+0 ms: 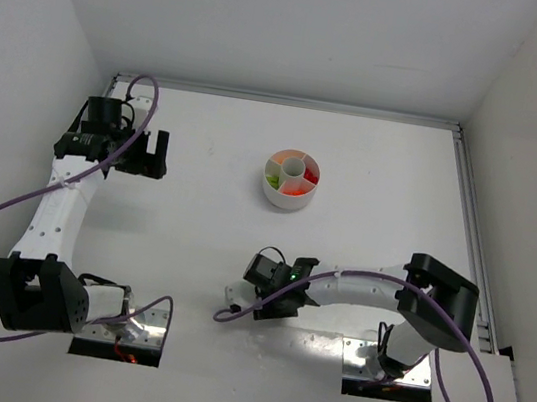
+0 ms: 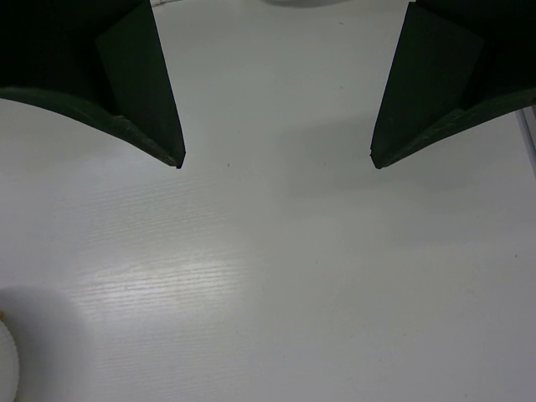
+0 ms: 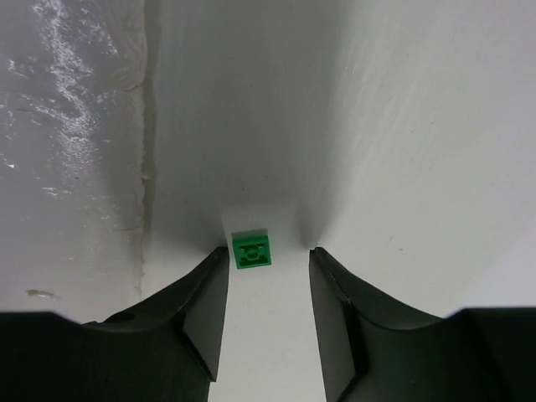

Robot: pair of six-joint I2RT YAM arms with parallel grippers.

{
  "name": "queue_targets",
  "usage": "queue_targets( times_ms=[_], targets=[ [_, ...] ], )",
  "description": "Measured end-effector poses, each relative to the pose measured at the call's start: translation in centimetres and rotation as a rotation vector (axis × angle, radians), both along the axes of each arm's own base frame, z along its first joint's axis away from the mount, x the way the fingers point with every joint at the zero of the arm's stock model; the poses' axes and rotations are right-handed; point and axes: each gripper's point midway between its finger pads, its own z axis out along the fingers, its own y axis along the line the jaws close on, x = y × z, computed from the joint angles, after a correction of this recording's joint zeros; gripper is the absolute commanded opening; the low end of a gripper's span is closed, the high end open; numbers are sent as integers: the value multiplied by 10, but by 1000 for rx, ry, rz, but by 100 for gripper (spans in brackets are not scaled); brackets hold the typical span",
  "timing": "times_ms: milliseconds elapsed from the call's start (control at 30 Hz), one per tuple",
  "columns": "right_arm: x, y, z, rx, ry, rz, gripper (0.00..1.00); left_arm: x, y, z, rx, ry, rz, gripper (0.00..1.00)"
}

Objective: Sort the legos into containers by color

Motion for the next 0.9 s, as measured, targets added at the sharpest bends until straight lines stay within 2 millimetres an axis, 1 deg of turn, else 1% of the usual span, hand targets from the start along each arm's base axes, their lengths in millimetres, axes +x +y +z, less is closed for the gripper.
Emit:
queue_targets(
  times_ms=[133, 233, 267, 467, 600, 767, 900],
  targets=[
    [-4, 0, -1, 0, 11, 13, 36, 0, 0, 0, 1, 0, 1, 100],
    [-7, 0, -2, -2, 18, 20, 28, 0, 0, 0, 1, 0, 1, 100],
    [-7, 0, -2, -3, 21, 21, 24, 0, 0, 0, 2, 0, 2, 100],
    [-9, 5, -2, -30, 57, 3, 14, 0, 1, 0, 3, 1, 3, 100],
    [-3, 32, 5, -3, 92, -51, 9, 0, 1, 0, 3, 1, 3, 100],
    [8, 79, 33, 111, 97, -93, 5, 2, 1, 3, 4, -6, 3, 100],
    [20, 101, 53, 173, 86, -121, 0, 8, 2, 8, 6, -15, 3, 100]
  ],
)
